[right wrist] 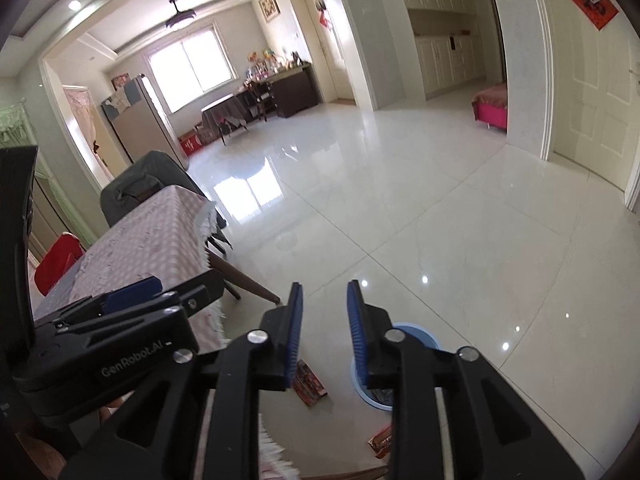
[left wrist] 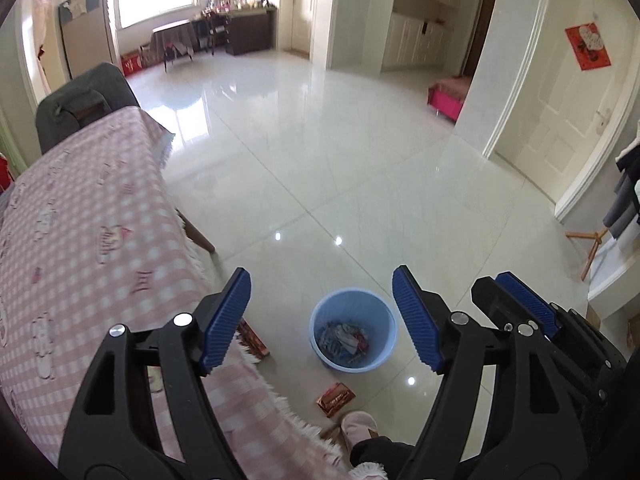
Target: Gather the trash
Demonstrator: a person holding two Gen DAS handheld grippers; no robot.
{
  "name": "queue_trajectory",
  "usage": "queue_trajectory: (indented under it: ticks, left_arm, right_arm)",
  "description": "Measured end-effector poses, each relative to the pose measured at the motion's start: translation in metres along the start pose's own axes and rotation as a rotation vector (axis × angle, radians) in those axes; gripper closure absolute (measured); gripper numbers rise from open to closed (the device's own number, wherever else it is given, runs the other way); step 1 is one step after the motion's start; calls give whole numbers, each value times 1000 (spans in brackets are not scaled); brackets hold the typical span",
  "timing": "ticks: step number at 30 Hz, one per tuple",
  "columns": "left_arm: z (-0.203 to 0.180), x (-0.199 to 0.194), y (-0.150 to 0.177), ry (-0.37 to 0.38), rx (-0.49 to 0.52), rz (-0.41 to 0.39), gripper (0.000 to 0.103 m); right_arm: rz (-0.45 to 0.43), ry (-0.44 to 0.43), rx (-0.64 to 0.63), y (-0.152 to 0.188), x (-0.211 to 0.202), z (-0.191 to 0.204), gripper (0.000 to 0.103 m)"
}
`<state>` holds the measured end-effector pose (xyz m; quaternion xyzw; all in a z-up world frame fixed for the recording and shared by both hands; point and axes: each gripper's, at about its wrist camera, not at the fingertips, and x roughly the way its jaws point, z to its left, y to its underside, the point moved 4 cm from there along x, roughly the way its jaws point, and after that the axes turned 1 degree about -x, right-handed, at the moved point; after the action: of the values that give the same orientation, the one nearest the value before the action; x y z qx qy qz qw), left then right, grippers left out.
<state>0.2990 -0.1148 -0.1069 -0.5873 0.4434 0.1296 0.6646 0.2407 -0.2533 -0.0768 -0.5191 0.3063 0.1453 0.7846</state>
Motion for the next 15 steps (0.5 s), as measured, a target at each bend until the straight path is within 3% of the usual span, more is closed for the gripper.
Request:
queue_trajectory:
  ticks: [15]
  left_arm:
    - [67,-139,25,-110,-47,-258,21]
  right_arm:
    - [-169,-60,-109,11,-105,90,48]
